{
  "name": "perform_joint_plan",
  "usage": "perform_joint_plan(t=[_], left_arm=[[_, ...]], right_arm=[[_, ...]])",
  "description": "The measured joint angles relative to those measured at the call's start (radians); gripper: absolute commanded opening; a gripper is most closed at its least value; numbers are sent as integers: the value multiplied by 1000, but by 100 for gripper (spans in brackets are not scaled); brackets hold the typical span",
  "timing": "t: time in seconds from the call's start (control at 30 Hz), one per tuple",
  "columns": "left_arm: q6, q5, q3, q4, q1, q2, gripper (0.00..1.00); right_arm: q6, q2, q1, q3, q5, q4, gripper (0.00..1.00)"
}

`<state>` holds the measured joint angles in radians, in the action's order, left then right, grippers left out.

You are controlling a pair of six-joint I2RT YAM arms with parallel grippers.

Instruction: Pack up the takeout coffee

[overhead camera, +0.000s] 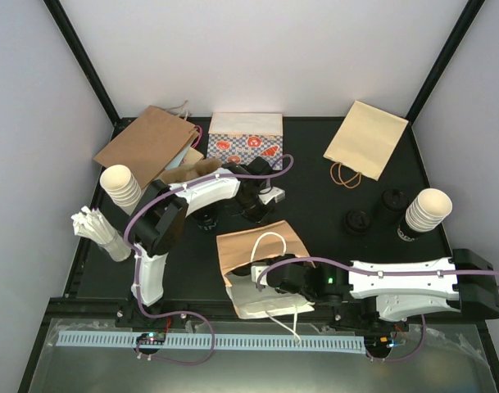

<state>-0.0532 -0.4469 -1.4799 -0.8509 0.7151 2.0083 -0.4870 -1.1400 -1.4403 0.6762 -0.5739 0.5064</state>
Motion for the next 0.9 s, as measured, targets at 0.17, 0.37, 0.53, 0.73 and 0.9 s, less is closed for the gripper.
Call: perform_joint_plan(t=[0.17, 0.37, 0.53, 0.73, 0.9], left_arm=[[0, -7, 0, 1, 2, 0, 2], [-1, -10, 0, 2, 7, 0, 2], [-1, -11, 0, 2, 7, 0, 2], [-2, -11, 0, 1, 7, 0, 2], [-1, -11, 0, 1, 7, 0, 1]], right_arm=[[3, 7, 0, 13, 3, 37, 69], [7, 13, 0, 21, 6, 66, 69], [7, 13, 0, 24, 6, 79, 68], [8, 0, 0, 24, -3, 82, 66], [14, -12, -1, 13, -16, 70, 63]])
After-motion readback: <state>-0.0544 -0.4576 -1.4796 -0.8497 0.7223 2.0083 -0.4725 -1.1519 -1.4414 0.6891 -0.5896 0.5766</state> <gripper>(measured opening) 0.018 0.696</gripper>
